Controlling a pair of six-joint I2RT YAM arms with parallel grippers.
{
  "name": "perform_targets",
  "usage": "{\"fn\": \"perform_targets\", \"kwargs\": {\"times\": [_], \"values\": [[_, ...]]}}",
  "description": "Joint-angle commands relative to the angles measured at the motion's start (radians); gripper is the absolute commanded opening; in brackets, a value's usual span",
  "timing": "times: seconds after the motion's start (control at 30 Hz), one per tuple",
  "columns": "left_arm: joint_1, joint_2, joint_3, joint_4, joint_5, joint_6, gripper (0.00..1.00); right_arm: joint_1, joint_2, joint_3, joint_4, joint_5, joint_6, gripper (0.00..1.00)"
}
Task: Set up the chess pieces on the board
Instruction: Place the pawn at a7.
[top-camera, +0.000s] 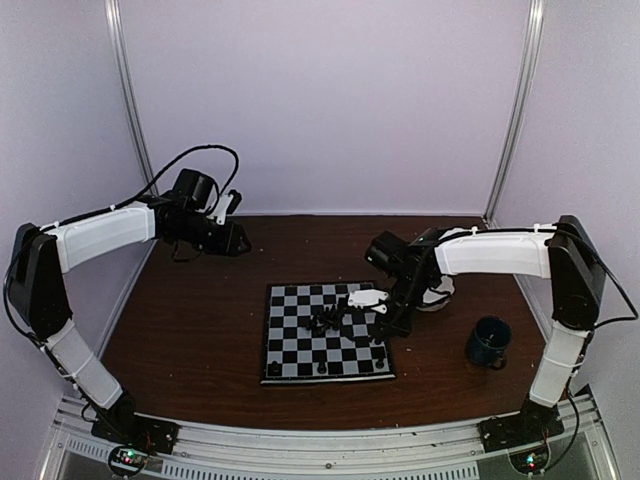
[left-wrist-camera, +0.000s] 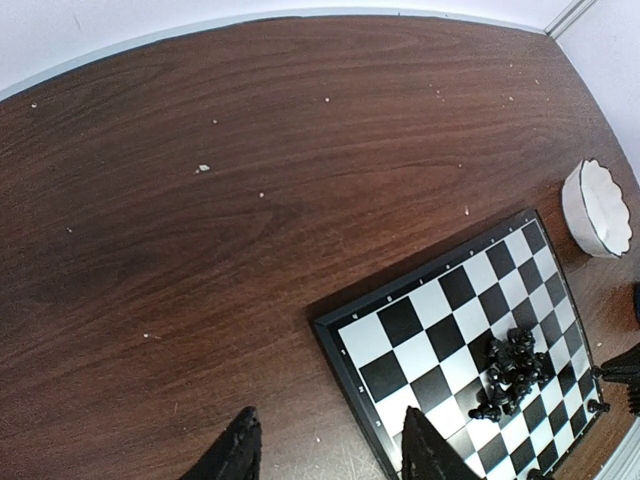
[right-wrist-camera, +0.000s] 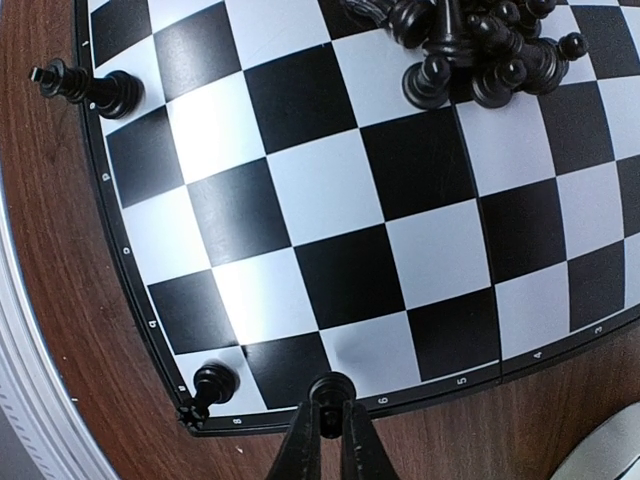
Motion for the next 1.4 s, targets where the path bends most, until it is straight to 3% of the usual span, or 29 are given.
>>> {"fn": "perform_targets", "kwargs": {"times": [0.0, 1.37], "values": [[0.007, -0.003, 0.007, 0.036, 0.004, 0.018, 0.48, 0.012, 0.009, -0.008, -0.006, -0.015, -0.022, 0.05], [0.007, 0.005, 0.008, 0.035, 0.015, 0.019, 0.48, 0.041, 0.033, -0.03, -0.014, -0.006, -0.045, 0.09]]}}
